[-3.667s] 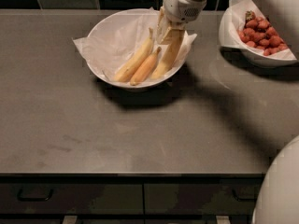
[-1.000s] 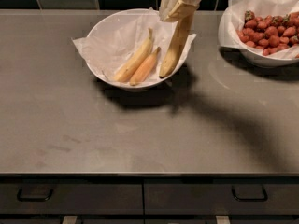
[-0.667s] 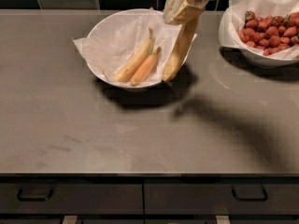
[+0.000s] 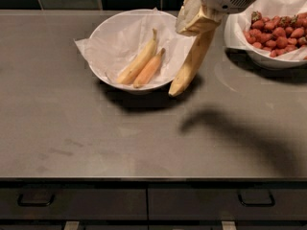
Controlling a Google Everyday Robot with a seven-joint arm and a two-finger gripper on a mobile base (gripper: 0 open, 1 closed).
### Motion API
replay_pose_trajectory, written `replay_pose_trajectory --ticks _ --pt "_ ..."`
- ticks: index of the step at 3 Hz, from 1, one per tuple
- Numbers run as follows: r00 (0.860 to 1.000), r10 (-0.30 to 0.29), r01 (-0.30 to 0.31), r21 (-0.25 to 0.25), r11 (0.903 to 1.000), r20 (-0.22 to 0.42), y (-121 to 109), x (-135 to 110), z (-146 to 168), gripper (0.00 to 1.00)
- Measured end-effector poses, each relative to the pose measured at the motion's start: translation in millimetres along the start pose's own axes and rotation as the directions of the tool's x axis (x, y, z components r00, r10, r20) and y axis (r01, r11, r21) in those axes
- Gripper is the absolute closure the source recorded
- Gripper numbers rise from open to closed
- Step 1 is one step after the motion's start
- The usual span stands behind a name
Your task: Pick banana from white bowl
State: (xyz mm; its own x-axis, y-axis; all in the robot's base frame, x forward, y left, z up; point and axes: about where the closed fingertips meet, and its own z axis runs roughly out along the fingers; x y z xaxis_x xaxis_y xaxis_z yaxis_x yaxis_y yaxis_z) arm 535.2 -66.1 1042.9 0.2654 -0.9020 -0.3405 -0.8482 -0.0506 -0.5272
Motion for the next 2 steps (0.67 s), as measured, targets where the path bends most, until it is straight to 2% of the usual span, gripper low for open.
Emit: replay_pose_trajectory --ticks 1,2 --pt "0.999 0.043 -0.043 0.009 0.9990 0.014 12.1 1.8 -4.7 1.00" --pt "0.999 0.043 -0.043 0.009 0.9990 0.014 12.1 1.8 -4.7 1.00"
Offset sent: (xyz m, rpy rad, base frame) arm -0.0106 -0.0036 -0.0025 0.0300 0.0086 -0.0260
